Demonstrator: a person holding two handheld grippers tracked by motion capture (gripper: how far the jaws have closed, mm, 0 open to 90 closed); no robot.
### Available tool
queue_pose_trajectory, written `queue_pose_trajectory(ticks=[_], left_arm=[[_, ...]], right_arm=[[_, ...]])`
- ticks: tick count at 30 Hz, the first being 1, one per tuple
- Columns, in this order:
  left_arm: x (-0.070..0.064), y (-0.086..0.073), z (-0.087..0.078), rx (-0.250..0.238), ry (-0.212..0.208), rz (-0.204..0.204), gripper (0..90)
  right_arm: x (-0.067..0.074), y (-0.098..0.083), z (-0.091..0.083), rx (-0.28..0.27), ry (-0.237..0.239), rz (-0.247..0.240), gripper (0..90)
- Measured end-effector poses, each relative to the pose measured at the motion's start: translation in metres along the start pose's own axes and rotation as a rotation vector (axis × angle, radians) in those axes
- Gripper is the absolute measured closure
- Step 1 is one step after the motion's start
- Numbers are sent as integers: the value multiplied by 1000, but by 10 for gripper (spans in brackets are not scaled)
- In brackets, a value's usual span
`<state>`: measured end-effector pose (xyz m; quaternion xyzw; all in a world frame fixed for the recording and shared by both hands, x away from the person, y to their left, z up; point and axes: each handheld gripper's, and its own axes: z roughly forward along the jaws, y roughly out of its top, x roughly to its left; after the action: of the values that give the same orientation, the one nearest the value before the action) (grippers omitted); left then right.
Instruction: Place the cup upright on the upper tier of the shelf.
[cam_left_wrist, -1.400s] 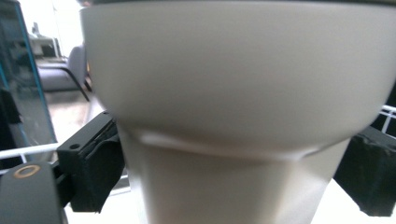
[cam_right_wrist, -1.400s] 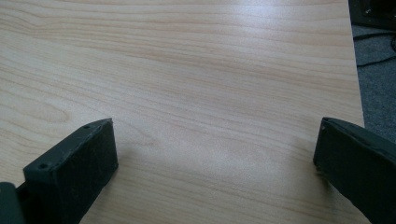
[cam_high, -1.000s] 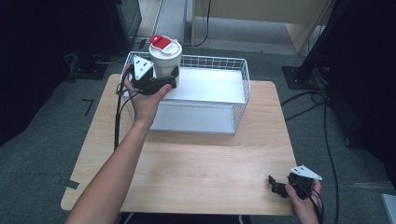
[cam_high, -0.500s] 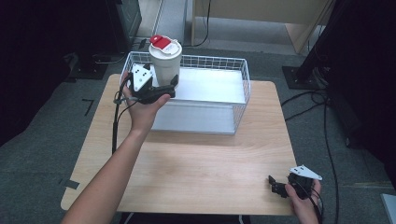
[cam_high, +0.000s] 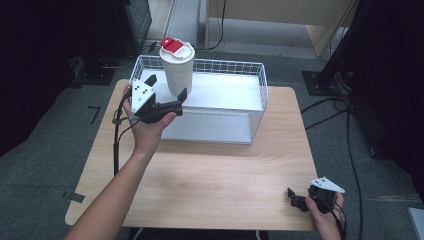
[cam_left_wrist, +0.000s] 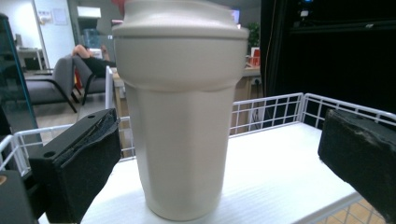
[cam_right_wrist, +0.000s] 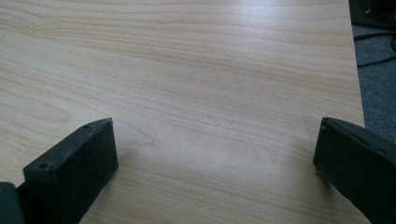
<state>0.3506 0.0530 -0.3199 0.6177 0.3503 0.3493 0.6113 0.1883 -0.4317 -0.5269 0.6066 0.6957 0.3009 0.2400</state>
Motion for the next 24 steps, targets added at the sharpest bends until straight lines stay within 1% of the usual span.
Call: queue_pose_trajectory(ticks=[1, 2, 3, 4, 5, 6, 7, 8, 11, 12, 17, 18, 19, 20, 22, 24], left_arm=[[0, 0, 0, 0, 0, 0, 0], [0, 1, -5, 0, -6, -3, 0], [0, 1, -10, 4, -18, -22, 0], [-1, 1, -14, 0, -23, -26, 0], [-1, 1, -14, 0, -23, -26, 0], [-2, 1, -22, -6, -29, -22, 0], [-2, 1, -22, -6, -29, -22, 0], [-3, 1, -30, -10, -35, -17, 0], [-2, -2, -42, -19, -43, -16, 0], [-2, -2, -42, -19, -43, -16, 0], [1, -12, -63, -18, -50, -23, 0], [2, -14, -67, -11, -54, -18, 0], [2, -17, -70, -11, -49, -13, 0], [4, -23, -78, -4, -47, -13, 0], [6, -25, -81, -6, -40, -13, 0], [9, -30, -88, 0, -37, -24, 0]], right_arm=[[0, 0, 0, 0, 0, 0, 0], [0, 0, 0, -1, 0, -1, 0], [0, 0, 0, 0, 0, -1, 0], [0, 0, 0, 0, 0, -1, 0], [0, 0, 0, -1, 0, -2, 0], [0, 0, 0, -1, 0, -2, 0], [0, 0, 0, 0, 0, -1, 0], [0, 0, 0, -1, 0, -2, 0], [0, 0, 0, -2, -1, -1, 0], [0, 0, 0, -2, 0, -2, 0], [0, 0, 0, -2, 0, -2, 0], [0, 0, 0, -2, -1, -1, 0], [0, 0, 0, -2, -1, -2, 0], [0, 0, 0, -2, -1, -2, 0], [0, 0, 0, 0, 0, 0, 0], [0, 0, 0, 0, 0, -1, 0]])
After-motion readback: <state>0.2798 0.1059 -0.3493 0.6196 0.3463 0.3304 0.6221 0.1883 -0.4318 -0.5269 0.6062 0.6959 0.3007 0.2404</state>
